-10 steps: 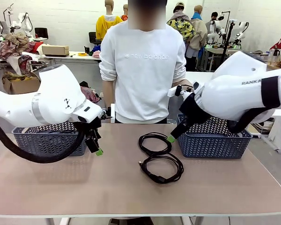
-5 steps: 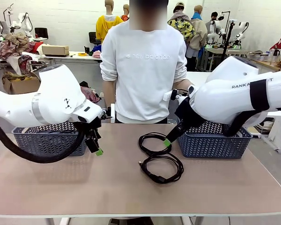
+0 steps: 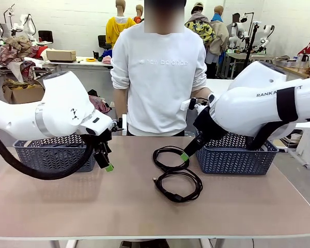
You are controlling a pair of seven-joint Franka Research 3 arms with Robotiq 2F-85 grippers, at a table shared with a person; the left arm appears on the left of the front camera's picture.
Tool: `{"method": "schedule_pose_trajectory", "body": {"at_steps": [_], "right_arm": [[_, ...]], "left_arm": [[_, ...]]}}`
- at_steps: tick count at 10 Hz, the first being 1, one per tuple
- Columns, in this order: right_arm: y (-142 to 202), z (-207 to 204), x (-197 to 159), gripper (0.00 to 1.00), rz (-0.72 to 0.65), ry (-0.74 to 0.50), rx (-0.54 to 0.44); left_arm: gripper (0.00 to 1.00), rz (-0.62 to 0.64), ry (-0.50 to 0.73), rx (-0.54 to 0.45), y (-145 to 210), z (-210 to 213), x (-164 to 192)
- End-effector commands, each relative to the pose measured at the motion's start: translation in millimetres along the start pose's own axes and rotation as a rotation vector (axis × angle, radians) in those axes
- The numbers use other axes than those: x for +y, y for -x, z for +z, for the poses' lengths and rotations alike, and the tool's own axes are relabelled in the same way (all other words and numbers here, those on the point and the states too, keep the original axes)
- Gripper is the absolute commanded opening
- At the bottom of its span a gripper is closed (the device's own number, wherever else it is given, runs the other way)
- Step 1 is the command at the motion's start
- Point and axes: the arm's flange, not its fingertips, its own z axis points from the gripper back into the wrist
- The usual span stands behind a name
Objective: Organize the cables according to human instructions.
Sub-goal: Pick up a bundle of cables and place it in the basket indicated by the human.
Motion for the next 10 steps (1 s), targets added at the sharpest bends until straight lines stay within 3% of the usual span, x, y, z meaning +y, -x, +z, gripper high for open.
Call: {"method": "schedule_pose_trajectory", "body": {"at_steps": [1, 6, 10], "right_arm": [[-9.1, -14.0, 3.8, 1.00, -0.034, -0.032, 0.017], [-25.2, -68.3, 33.2, 1.00, -0.051, -0.062, 0.134], [-20.1, -113.0, 45.0, 1.00, -0.055, -0.052, 0.161]], "left_arm": [[1.00, 0.001, 0.002, 0.001, 1.0, 0.7, -0.1], [1.00, 0.001, 0.002, 0.001, 1.0, 0.7, -0.1], [1.00, 0.001, 0.002, 0.001, 1.0, 0.7, -0.1]]}}
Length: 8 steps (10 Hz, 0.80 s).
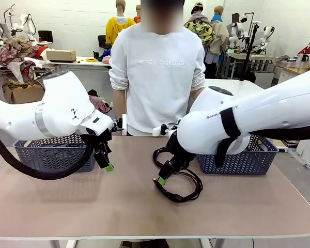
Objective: Organize the cables according to human instructions.
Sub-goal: Pick up a bundle of cables and place it in the basket indicated by the human.
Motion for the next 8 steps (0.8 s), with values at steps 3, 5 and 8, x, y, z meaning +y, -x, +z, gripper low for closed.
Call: {"method": "schedule_pose_trajectory", "body": {"at_steps": [3, 5, 8], "right_arm": [[-5.4, -25.3, -0.4, 1.00, -0.040, 0.017, 0.035], [-4.6, -35.1, 1.5, 1.00, -0.033, 0.007, 0.065], [-7.7, -48.3, 2.7, 1.00, -0.024, 0.005, 0.094]], "left_arm": [[1.00, 0.001, 0.002, 0.001, 1.1, 0.7, -0.2], [1.00, 0.001, 0.002, 0.001, 1.1, 0.7, -0.2], [1.00, 0.001, 0.002, 0.001, 1.1, 0.7, -0.2]]}}
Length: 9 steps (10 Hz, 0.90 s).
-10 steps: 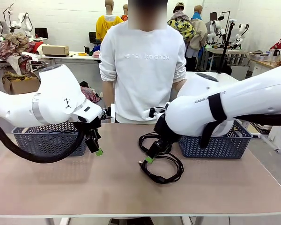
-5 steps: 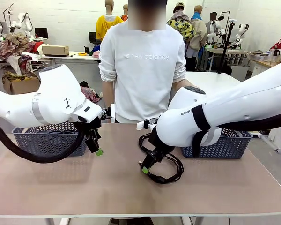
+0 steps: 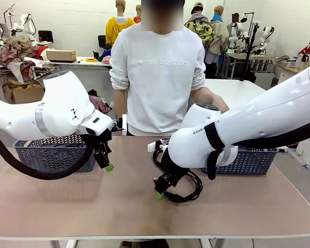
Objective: Organize the cables according to human instructions.
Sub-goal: Pick up a bundle of cables and place it in the basket indicated by the human.
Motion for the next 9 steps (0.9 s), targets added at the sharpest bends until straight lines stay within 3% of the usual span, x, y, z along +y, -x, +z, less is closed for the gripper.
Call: {"method": "schedule_pose_trajectory", "body": {"at_steps": [1, 9], "right_arm": [[-13.9, -3.7, -1.3, 1.00, -0.018, 0.033, 0.031], [-26.0, -23.4, -12.5, 1.00, -0.026, 0.086, 0.102]], "left_arm": [[1.00, 0.001, 0.002, 0.001, 1.1, 0.7, -0.1], [1.00, 0.001, 0.002, 0.001, 1.1, 0.7, -0.1]]}}
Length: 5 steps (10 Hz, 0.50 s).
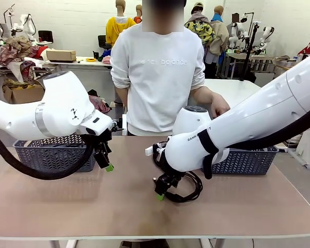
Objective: Organize the cables according to human instructions.
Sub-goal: Pick up a bundle of cables and place it in the basket indicated by the human.
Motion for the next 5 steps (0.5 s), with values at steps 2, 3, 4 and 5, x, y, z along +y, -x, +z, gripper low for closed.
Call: {"method": "schedule_pose_trajectory", "body": {"at_steps": [2, 3, 4, 5], "right_arm": [[-13.2, -2.6, 0.0, 1.00, -0.014, 0.026, 0.043], [-14.8, -2.1, -0.4, 1.00, -0.014, 0.034, 0.047], [-16.0, -2.6, -1.3, 0.87, -0.013, 0.040, 0.048], [-16.8, -2.0, -1.6, 0.83, -0.013, 0.039, 0.044]], "left_arm": [[1.00, 0.001, 0.002, 0.001, 1.1, 0.7, -0.2], [1.00, 0.001, 0.002, 0.001, 1.1, 0.7, -0.2], [1.00, 0.001, 0.002, 0.001, 1.1, 0.7, -0.2], [1.00, 0.001, 0.002, 0.001, 1.1, 0.7, -0.2]]}}
